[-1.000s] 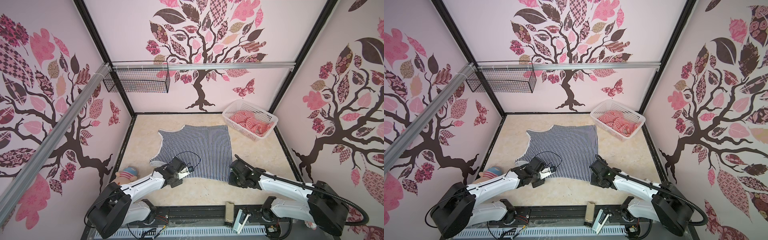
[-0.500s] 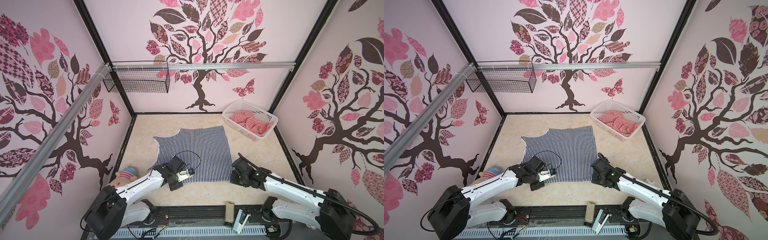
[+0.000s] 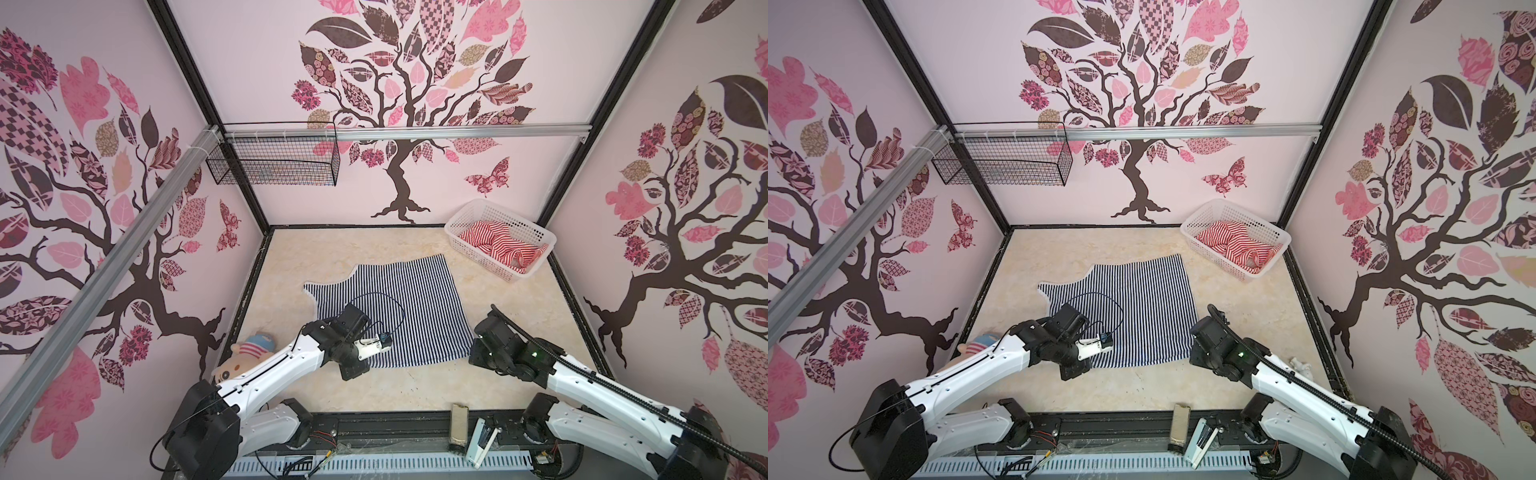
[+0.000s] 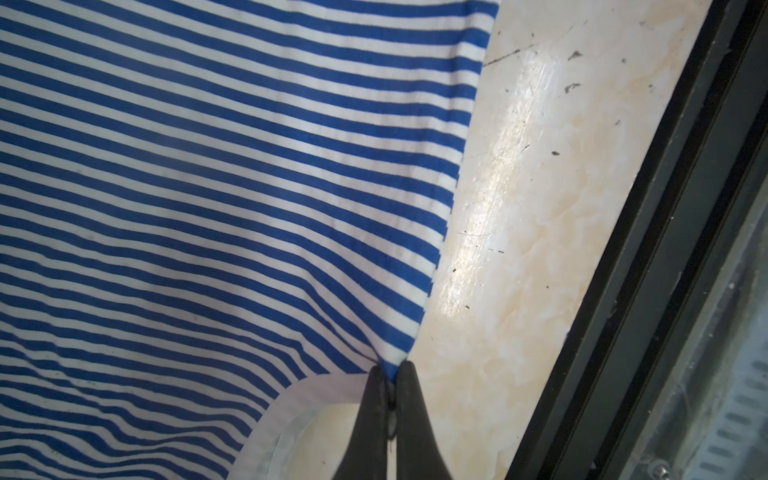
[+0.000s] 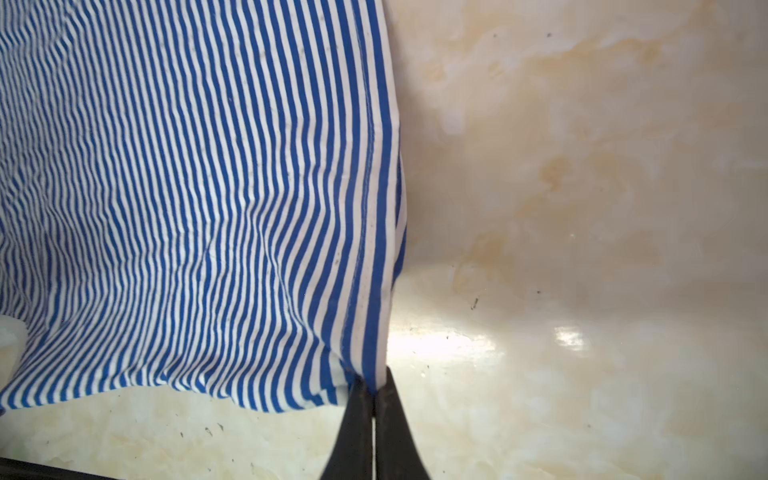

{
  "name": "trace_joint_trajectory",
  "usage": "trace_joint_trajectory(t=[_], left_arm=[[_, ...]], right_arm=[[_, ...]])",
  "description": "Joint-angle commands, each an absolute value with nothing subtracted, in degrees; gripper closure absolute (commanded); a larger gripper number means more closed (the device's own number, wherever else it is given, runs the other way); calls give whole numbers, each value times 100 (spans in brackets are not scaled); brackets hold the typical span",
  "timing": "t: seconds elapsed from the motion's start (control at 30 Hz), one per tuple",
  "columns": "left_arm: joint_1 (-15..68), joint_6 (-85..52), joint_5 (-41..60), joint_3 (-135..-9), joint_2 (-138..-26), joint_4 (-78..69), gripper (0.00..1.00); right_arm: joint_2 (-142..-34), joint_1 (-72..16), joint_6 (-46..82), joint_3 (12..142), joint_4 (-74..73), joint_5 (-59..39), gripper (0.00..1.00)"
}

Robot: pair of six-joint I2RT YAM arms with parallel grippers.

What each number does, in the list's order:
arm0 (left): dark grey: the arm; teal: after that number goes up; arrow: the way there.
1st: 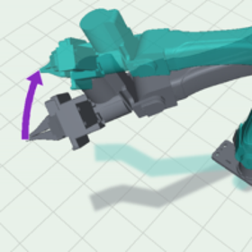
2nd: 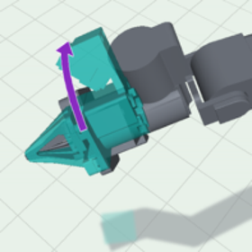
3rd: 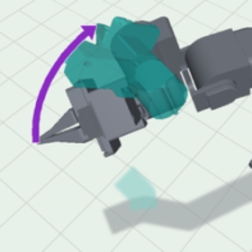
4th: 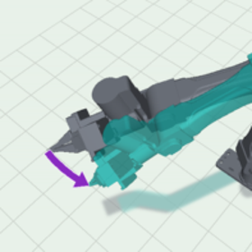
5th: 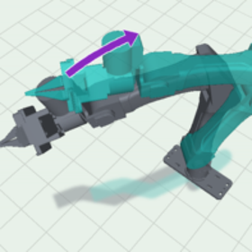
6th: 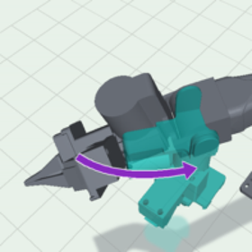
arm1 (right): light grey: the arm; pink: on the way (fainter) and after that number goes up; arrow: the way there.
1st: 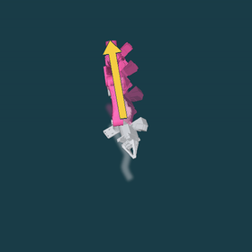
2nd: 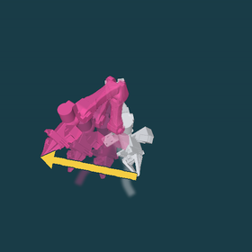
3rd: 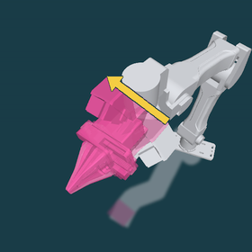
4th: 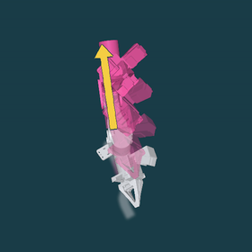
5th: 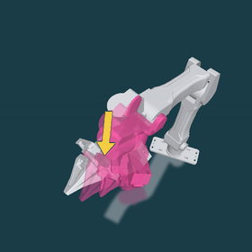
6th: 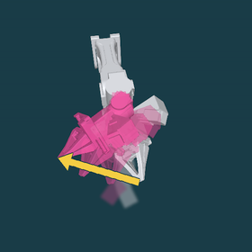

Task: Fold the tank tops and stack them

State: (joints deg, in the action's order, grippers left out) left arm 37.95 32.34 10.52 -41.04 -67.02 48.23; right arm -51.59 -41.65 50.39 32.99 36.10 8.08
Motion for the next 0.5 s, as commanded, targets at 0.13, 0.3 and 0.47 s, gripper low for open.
trace_joint_trajectory(t=[0.13,0.3,0.47], left_arm=[[3288,3195,1144,-4545,-6927,4701,99],[2954,3195,1016,-4780,-7043,4374,97],[2940,3122,781,-4928,-7282,3961,95]], right_arm=[[-5549,-3710,4607,3790,3482,852,100],[-6071,-3519,4287,4187,3326,853,100],[-6732,-3407,4021,4592,3138,853,100]])
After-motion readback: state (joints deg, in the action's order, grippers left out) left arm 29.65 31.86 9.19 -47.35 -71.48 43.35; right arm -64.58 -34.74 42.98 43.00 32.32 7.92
